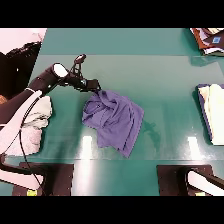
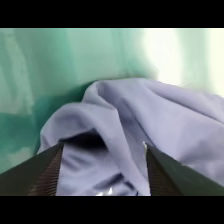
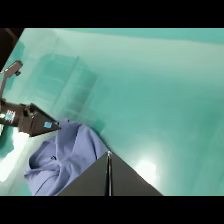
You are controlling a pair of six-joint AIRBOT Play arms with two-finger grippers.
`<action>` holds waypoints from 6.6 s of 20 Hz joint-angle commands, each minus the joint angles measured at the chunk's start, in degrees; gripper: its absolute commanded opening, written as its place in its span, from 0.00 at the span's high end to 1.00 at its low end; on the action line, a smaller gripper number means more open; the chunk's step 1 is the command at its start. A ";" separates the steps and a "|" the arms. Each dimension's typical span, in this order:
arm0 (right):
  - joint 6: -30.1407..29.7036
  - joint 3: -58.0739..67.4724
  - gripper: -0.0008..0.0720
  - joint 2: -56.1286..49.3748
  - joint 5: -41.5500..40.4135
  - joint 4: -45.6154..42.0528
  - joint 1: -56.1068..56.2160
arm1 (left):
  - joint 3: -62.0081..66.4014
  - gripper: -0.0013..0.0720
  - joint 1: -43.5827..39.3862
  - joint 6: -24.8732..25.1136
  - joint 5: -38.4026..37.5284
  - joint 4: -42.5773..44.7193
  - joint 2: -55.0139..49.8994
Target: Fold the shirts.
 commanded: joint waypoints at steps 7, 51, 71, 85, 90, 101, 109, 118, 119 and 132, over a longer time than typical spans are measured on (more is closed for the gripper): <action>0.17 -13.70 0.97 0.13 0.00 -0.46 0.28 | 6.58 0.95 1.73 0.72 -2.86 0.70 -2.40; 6.49 11.69 0.97 6.99 -14.08 -23.08 5.20 | 31.23 0.95 13.88 4.76 -11.06 3.23 40.85; 6.58 -28.89 0.97 3.32 -11.87 -22.95 21.64 | -39.56 0.95 -8.52 4.55 -12.48 -0.61 38.45; 6.56 -31.61 0.97 3.87 -15.21 -22.88 22.18 | -12.98 0.08 16.26 -2.78 -12.07 10.58 34.27; 6.58 -31.63 0.97 3.85 -15.78 -22.86 22.18 | -12.98 0.08 20.87 2.95 -11.26 6.73 18.12; 7.82 -31.63 0.97 3.85 -16.28 -22.88 22.23 | -12.98 0.08 20.83 10.67 -6.91 -9.90 2.34; 7.87 -29.22 0.97 3.87 -15.56 -23.02 20.00 | -11.15 0.95 21.42 10.03 -7.43 -9.18 6.14; 5.01 8.39 0.97 3.87 -8.44 -22.97 5.79 | 17.20 0.95 23.89 10.29 -7.63 -2.25 38.40; 4.61 12.00 0.97 3.87 -7.19 -22.97 4.72 | 19.69 0.95 23.89 10.29 -7.61 -2.27 40.81; 3.54 14.97 0.97 18.38 -6.75 -22.88 -10.32 | 39.56 0.95 23.89 2.38 -13.68 -2.10 48.72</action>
